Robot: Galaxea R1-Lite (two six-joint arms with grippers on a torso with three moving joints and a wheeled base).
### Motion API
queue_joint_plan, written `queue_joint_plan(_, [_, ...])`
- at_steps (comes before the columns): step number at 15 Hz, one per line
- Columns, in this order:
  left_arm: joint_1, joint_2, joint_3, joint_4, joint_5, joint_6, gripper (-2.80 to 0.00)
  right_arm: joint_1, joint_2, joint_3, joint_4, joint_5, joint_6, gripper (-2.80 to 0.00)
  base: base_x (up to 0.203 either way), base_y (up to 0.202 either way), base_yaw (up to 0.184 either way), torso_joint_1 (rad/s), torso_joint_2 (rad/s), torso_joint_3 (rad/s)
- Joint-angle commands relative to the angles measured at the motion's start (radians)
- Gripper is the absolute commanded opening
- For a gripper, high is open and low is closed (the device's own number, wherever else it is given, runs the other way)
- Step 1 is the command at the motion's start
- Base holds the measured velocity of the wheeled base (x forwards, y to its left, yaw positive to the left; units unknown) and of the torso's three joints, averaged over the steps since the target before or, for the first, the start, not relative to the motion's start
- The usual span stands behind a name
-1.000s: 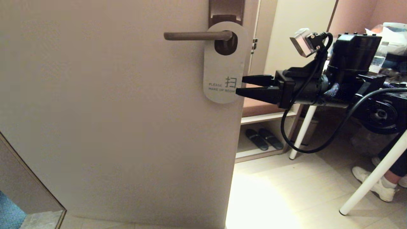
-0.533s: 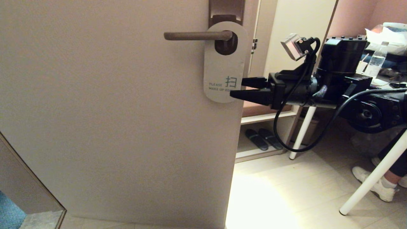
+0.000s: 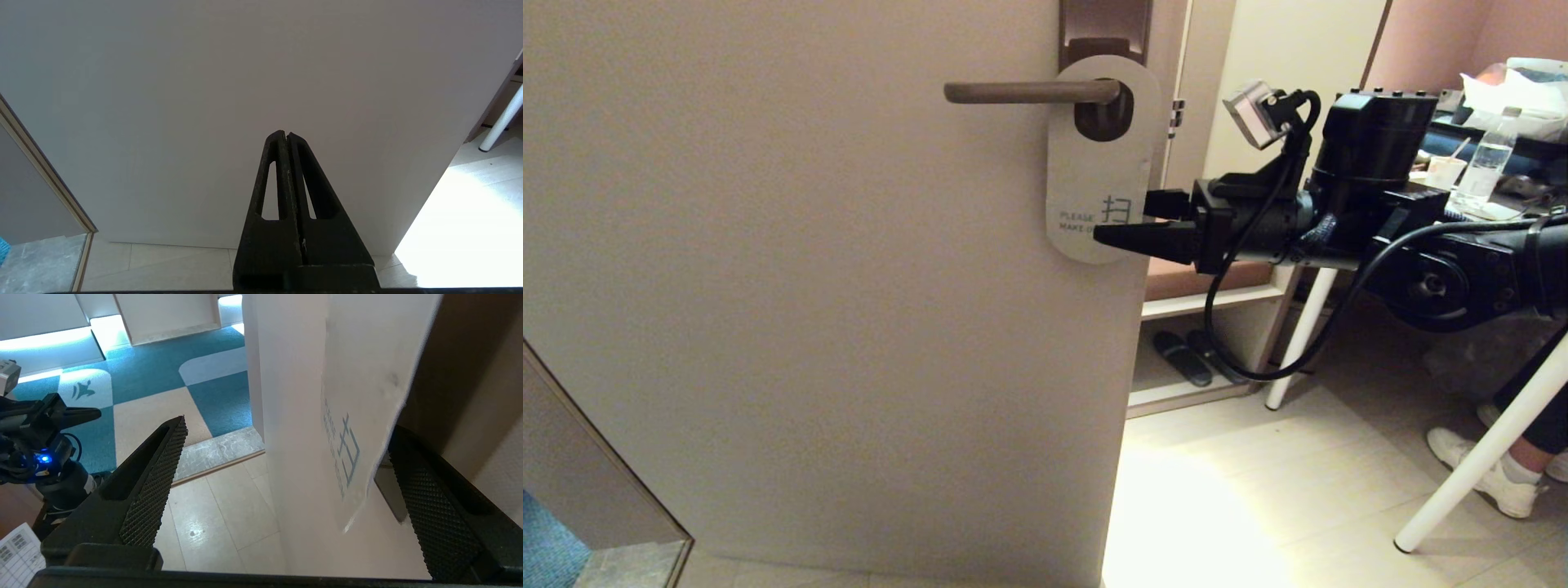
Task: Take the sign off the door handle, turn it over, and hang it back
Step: Take down the sign
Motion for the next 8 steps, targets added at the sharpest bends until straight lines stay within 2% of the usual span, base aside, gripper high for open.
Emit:
queue_joint_plan(1, [0.0,0.001,0.0,-0.001,0.001,-0.001,-2.8,0.007,0.015,-0.014,-0.004,0.005,0.0,0.0,0.0,0.0,0.0,0.0,0.0,0.0])
queue_joint_plan(8, [0.0,0.001,0.0,-0.001,0.001,-0.001,-2.8,0.03,0.079,-0.09,-0.004,0.005,-0.003,0.0,0.0,0.0,0.0,0.0,0.0,0.0])
